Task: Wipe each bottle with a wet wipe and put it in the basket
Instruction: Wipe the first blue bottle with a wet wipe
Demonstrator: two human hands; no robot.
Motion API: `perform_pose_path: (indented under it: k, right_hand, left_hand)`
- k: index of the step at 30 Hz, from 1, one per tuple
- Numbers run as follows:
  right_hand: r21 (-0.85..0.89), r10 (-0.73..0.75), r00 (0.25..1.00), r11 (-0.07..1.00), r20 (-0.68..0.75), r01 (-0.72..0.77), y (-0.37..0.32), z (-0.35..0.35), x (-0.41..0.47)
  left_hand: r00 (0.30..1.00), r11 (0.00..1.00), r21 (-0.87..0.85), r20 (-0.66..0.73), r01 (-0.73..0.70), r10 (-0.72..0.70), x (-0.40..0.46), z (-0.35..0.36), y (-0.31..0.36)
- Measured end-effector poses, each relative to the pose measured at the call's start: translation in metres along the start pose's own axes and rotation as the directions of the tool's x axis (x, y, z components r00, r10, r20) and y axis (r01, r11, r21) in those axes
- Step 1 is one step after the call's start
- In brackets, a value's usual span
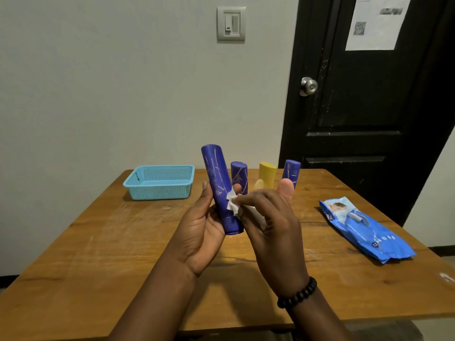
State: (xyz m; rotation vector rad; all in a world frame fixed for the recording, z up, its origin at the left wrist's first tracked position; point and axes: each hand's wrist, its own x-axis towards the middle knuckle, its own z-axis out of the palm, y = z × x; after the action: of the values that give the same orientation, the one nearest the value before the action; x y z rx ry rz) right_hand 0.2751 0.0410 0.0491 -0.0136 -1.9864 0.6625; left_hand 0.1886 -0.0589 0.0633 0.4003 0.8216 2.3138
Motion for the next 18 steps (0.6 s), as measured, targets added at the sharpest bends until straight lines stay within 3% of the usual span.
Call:
perform_pose_path:
  k: [6,9,13,18]
  right_hand:
    - [-0.015,-0.056,0.998,0.998,-0.028,0.056,-0.002,-0.002,0.003]
    - [-0.060,-0.076,0.994,0.996,-0.083,0.071,-0.005,-0.003,0.024]
    - [-0.100,-0.031,0.993,0.995,-0.113,0.020,-0.004,-0.006,0.064]
    - [-0.094,-0.060,0.995,0.994,-0.084,0.052,-0.003,-0.011,0.073]
  left_hand:
    - [0.998,1.000,0.014,0.056,-0.022,0.021,-0.001,0.001,-0.001]
    - [0.993,0.993,0.110,0.116,-0.031,0.018,-0.003,0.000,-0.008]
    - [0.997,0.977,0.211,0.080,0.002,-0.019,-0.004,-0.003,-0.012]
    - [0.997,0.984,0.179,0.078,-0.014,0.000,-0.004,0.002,-0.010]
